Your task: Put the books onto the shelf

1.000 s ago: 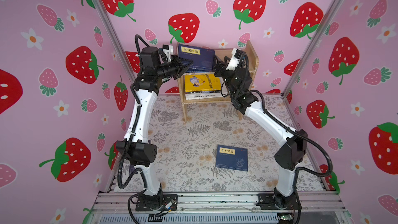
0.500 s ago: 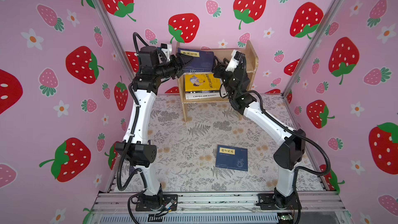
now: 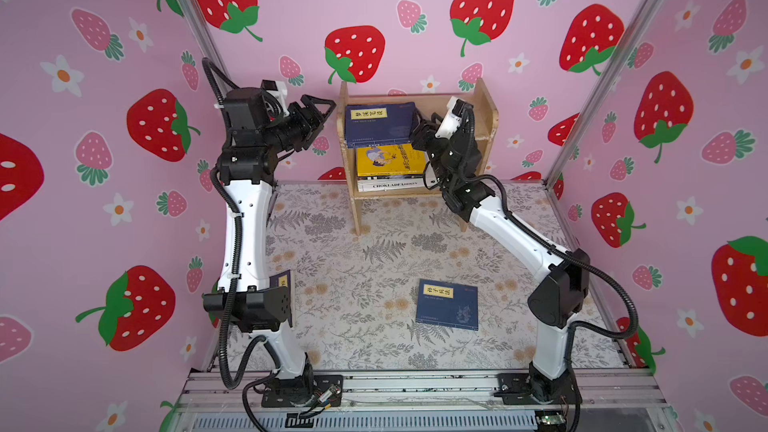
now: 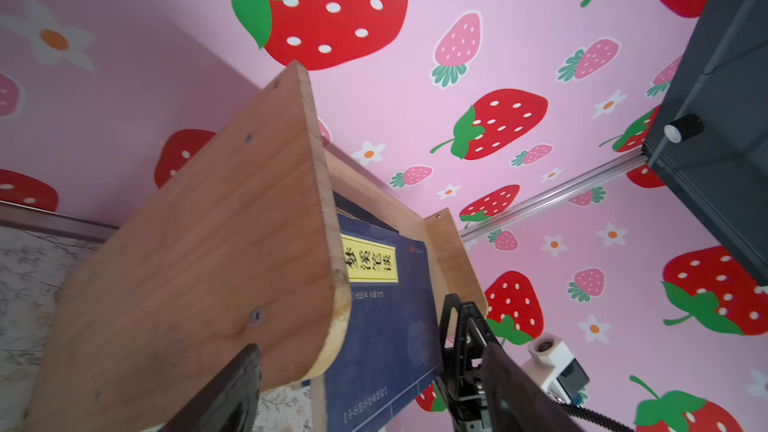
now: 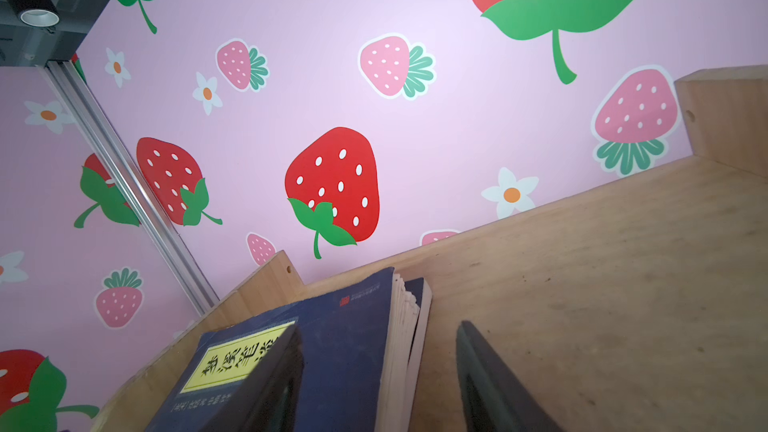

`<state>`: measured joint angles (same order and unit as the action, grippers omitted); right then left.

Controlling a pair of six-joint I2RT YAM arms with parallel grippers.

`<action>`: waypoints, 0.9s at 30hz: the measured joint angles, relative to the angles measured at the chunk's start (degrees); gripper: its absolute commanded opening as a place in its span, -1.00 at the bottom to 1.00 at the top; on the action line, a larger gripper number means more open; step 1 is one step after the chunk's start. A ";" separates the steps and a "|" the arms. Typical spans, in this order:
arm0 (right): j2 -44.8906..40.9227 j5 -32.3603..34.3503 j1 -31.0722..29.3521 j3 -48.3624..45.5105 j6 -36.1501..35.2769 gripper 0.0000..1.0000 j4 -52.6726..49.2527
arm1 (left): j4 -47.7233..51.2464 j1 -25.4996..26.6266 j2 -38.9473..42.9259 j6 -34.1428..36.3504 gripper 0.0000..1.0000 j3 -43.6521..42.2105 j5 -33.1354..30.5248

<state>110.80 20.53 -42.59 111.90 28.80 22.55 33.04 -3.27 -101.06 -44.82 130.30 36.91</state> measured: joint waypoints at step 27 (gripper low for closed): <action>-15.91 -12.59 0.22 -11.17 -24.94 0.92 -2.38 | -9.84 9.64 19.61 38.36 0.71 -34.10 -16.92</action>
<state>94.89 7.94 -42.37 100.73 3.86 20.16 23.20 6.37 -81.45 -6.46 96.20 19.99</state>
